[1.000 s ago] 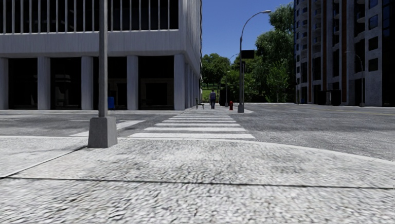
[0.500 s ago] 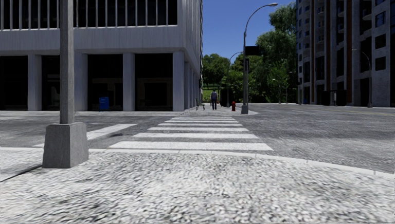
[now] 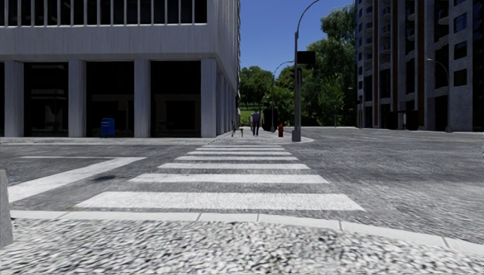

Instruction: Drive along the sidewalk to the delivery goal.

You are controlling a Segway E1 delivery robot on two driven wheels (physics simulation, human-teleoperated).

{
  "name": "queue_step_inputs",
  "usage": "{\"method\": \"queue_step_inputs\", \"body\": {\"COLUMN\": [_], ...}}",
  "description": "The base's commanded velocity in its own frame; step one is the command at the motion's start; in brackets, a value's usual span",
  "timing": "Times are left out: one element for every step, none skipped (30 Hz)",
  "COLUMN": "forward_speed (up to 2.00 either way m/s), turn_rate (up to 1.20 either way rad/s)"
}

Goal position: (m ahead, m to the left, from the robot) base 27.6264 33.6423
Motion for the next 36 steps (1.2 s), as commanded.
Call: {"method": "queue_step_inputs", "body": {"forward_speed": [2.0, 2.0, 2.0, 2.0, 2.0, 2.0, 2.0, 2.0, 2.0, 2.0, 2.0, 2.0, 2.0, 2.0, 2.0, 2.0, 2.0, 2.0, 2.0, 2.0, 2.0, 2.0, 2.0, 2.0, 2.0, 2.0, 2.0, 2.0, 2.0, 2.0, 2.0, 2.0, 2.0, 2.0, 2.0, 2.0], "turn_rate": [-0.41, -0.41, -0.41, -0.35, -0.11, -0.11, 0.0, 0.0, 0.0, 0.0, 0.0, 0.0, 0.0, 0.0, 0.0, 0.0, 0.0, 0.0, 0.0, 0.0, 0.0, 0.0, 0.0, 0.0, 0.0, 0.0, 0.0, 0.21, 0.21, 0.41, 0.49, 0.5, 0.5, 0.33, 0.11, 0.0]}}
